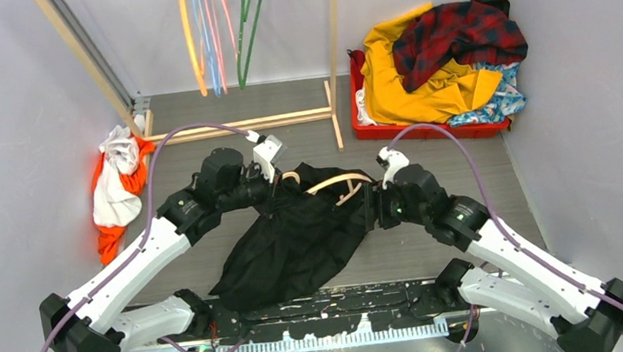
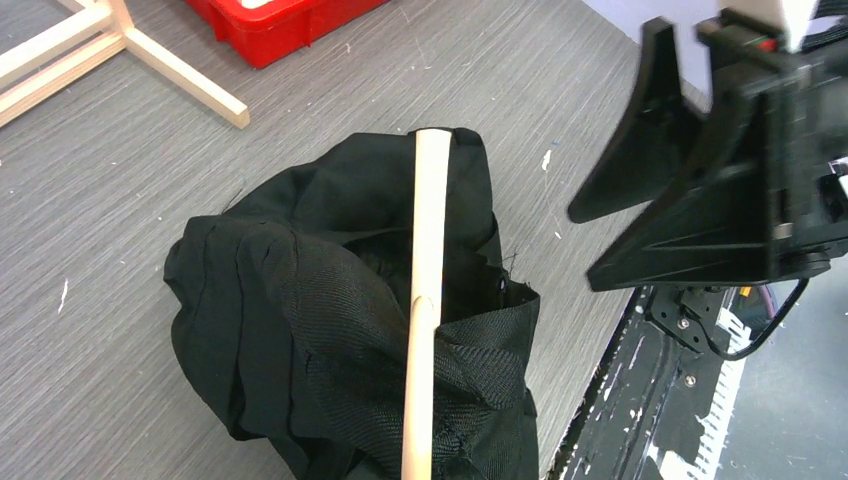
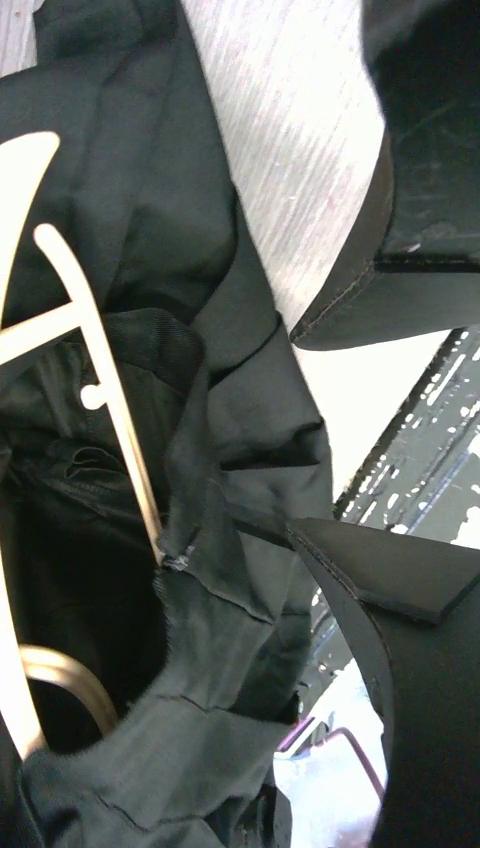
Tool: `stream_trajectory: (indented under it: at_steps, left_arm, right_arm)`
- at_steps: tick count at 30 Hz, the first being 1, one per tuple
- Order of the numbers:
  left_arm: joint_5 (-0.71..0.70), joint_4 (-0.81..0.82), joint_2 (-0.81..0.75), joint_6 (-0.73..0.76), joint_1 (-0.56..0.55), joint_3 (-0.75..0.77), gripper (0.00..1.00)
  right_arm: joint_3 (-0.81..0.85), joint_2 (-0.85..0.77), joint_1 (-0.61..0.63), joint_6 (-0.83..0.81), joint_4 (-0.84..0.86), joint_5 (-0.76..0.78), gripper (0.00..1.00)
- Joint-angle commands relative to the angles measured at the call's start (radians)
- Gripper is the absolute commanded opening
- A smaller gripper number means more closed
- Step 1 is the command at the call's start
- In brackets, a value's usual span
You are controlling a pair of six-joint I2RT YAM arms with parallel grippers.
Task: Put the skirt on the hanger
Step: Hang the skirt on the hanger.
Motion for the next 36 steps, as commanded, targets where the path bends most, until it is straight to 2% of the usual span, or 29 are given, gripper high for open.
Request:
stream_trajectory:
  at_steps: [1,10,13,16,21,27,36]
  left_arm:
    - [0.070,0.084,-0.030,-0.021,0.013,0.023,0.00]
    - [0.117,0.024,-0.056,-0.027,0.014,0.090,0.00]
    - [0.126,0.007,-0.064,-0.024,0.015,0.104,0.00]
    - [0.137,-0.019,-0.063,-0.016,0.014,0.121,0.00]
    - [0.192,-0.038,-0.056,-0.016,0.015,0.142,0.00]
    - [0.334,-0.094,-0.025,-0.019,0.014,0.204,0.00]
    - [0.506,-0.139,-0.029,-0.017,0.014,0.256,0.00]
  right_arm:
    - [-0.036,0.056,0.004,-0.058,0.275,-0.022,0.68]
    - [-0.137,0.182,0.003,-0.106,0.557,0.013,0.72]
    - [-0.124,0.201,0.003,-0.111,0.560,0.021,0.71]
    - [-0.064,0.116,0.003,-0.122,0.467,0.023,0.70]
    - [0.176,0.010,0.003,-0.171,0.202,0.005,0.64]
    - [0.395,0.092,0.003,-0.282,-0.034,-0.024,0.61]
    - [0.464,0.105,0.007,-0.356,-0.174,-0.133,0.61]
